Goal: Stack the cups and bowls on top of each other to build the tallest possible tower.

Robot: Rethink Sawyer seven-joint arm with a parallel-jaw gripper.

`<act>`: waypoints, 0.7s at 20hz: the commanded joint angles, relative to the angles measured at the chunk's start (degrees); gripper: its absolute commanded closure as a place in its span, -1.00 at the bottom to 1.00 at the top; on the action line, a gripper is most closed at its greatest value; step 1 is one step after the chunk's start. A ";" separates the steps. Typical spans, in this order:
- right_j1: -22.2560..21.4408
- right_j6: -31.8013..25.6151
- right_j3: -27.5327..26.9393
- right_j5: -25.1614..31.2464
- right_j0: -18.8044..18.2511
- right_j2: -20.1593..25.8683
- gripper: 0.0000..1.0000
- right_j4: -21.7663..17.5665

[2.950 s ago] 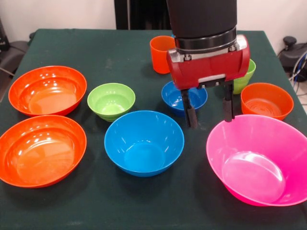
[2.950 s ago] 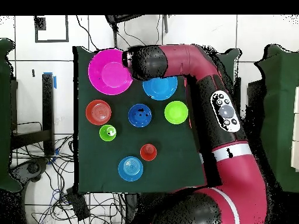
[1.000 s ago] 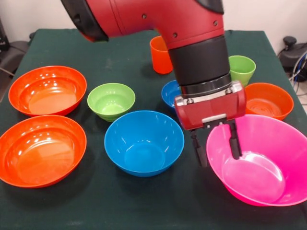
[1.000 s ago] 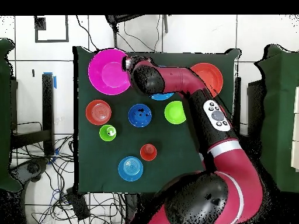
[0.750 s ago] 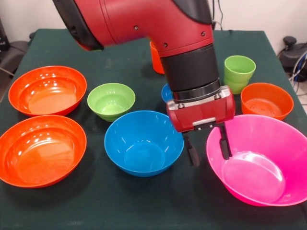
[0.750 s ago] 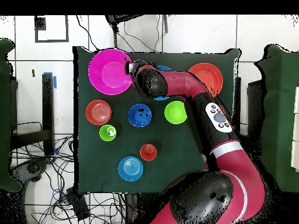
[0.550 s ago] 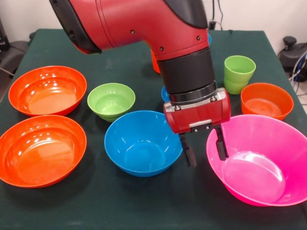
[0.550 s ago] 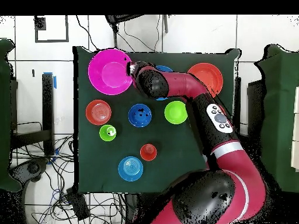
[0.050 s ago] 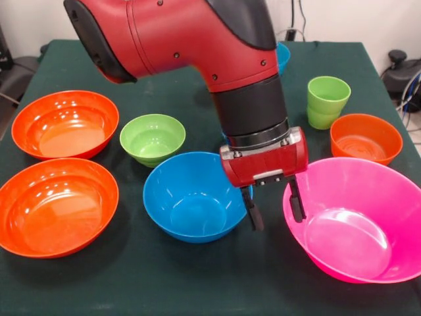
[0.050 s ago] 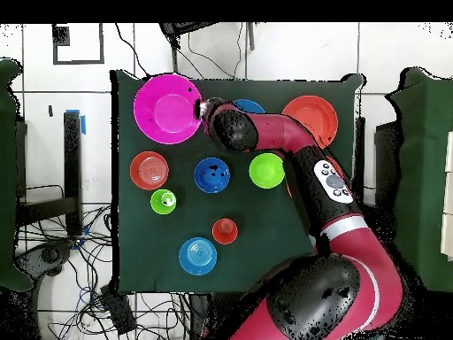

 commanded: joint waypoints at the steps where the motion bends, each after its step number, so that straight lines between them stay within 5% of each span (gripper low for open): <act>1: 4.81 -5.00 0.04 -0.57 0.37 -0.82 -1.00 -4.50; 14: 5.61 -3.03 0.42 -3.51 0.83 -2.13 -1.00 -5.38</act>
